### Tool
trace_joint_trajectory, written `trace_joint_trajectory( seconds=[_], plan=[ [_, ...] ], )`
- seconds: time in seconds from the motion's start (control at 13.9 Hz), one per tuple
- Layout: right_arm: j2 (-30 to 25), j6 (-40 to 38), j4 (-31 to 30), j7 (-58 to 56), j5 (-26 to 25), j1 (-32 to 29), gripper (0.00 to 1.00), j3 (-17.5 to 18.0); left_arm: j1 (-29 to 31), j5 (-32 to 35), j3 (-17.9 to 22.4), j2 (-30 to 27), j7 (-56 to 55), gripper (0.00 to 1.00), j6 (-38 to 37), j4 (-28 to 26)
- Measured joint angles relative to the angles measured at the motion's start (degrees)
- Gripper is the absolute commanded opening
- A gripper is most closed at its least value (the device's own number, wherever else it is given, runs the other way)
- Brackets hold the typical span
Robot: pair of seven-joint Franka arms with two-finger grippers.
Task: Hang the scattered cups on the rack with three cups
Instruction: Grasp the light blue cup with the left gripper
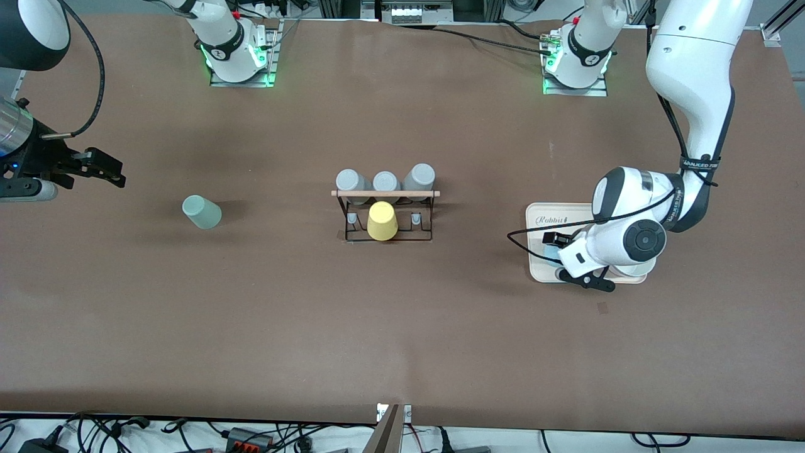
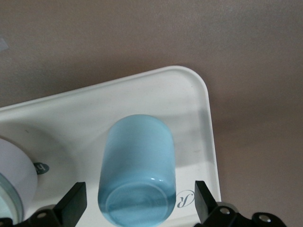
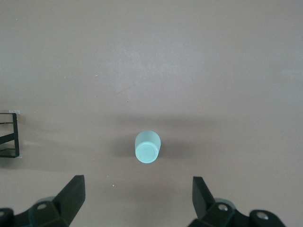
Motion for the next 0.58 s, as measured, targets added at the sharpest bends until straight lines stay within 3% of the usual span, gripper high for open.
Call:
trace_joint_trajectory(
  seconds=[0.22,0.36,0.43,0.58],
  plan=[
    [0.0,0.0,0.0,0.0,0.0,0.0,1.0,0.0,0.07,-0.19,0.0,0.11,-0.07,0.38,-0.02,-0.58],
    [0.0,0.0,0.0,0.0,0.0,0.0,1.0,0.0,0.27,-0.92,0.02,0.1,-0.08,0.08,0.01,-0.5],
    [0.0,0.0,0.0,0.0,-0.01,0.01,1.0,0.0,0.32,-1.1,0.04,0.0,-0.08,0.01,0.01,-0.34],
    [-0.01,0.0,0.0,0.0,-0.01,0.03,1.0,0.0,0.32,-1.26,0.03,-0.03,-0.08,0.01,0.2,0.35]
  ],
)
